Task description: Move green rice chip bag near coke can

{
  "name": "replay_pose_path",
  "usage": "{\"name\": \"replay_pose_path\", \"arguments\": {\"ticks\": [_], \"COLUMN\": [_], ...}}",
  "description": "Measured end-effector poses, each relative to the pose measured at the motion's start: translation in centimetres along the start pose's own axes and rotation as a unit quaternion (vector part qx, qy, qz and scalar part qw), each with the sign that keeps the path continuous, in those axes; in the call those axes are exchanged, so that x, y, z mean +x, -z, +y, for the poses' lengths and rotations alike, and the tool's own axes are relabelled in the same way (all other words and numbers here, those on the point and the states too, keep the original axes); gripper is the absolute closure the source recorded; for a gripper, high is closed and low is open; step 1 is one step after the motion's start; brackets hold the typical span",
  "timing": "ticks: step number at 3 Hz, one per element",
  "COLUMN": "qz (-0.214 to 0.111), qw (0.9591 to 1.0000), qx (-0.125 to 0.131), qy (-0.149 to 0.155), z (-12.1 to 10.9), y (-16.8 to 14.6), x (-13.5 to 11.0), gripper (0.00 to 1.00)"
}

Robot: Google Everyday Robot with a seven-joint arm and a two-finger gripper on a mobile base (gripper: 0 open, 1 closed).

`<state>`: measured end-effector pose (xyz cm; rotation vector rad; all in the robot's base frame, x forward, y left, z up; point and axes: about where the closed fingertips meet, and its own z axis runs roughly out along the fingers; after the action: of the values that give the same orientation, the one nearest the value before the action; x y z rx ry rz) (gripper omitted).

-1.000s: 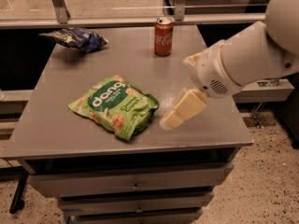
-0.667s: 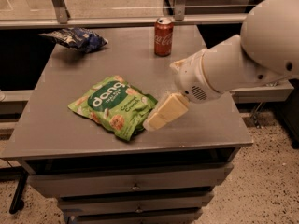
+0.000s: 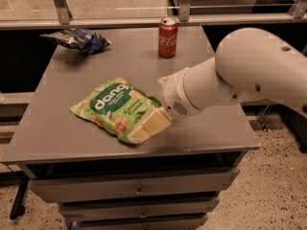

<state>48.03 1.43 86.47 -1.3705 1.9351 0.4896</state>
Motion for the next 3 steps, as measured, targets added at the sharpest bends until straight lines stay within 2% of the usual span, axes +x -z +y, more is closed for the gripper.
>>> {"name": "replay_pose_path", "arguments": {"ticks": [1,2,3], "qz": [-0.005,-0.005,-0.004], "qw": [0.9999,0.9995,0.9990], "qx": [-0.010,-0.018,-0.021], "qy": [-0.012,-0.027,-0.038], "z": [0.7,1.3,1.7], "y": [-1.7,-2.9,-3.5], "x": [-0.3,-0.5,-0.6], "gripper": [0.00,0.16,0.39]}}
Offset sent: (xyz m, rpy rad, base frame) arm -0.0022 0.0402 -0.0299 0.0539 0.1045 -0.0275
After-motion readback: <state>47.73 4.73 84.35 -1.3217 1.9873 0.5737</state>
